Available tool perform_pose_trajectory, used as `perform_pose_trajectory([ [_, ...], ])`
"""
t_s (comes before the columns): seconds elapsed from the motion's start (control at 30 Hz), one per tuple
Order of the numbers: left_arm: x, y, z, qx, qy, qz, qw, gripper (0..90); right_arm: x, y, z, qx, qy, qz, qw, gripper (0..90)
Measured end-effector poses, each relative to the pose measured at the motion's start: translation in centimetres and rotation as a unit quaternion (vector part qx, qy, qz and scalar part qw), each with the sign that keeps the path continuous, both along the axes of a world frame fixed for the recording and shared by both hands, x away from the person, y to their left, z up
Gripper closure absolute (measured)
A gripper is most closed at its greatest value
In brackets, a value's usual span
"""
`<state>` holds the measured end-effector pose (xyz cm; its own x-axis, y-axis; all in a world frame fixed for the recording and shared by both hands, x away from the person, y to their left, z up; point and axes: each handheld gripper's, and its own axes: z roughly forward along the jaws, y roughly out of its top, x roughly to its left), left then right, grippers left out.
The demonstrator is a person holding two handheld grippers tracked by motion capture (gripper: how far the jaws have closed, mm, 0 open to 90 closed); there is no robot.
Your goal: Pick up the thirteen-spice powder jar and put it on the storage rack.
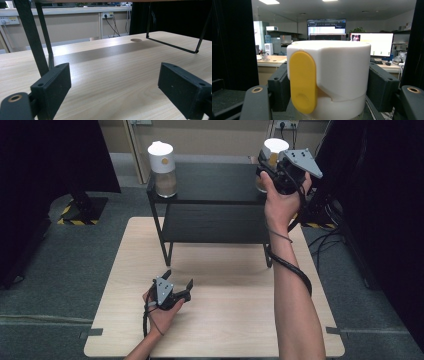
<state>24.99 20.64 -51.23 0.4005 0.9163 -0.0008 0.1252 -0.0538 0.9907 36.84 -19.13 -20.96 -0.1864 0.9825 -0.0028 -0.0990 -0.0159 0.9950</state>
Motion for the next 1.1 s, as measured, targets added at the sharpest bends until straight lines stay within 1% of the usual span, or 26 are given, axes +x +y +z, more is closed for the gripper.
perform_pose_trajectory([
  [0.17, 0.0, -0.1, 0.0, 0.002, -0.002, 0.0, 1.0, 11.2, 0.4, 0.0, 0.0, 0.003, 0.003, 0.0, 1.0, 30.9],
  [0.57, 0.0, 0.0, 0.0, 0.001, -0.001, -0.002, 1.0, 11.2, 1.6, 0.1, -0.1, -0.005, 0.015, -0.005, 0.9999, 30.8],
  [0.8, 0.0, 0.0, 0.0, 0.001, -0.001, -0.002, 1.0, 11.2, 1.8, 0.1, -0.2, -0.006, 0.018, -0.004, 0.9998, 30.8],
  [1.1, 0.0, 0.0, 0.0, 0.002, -0.002, -0.002, 1.0, 11.2, 1.8, 0.0, -0.3, -0.006, 0.017, -0.001, 0.9998, 30.6],
])
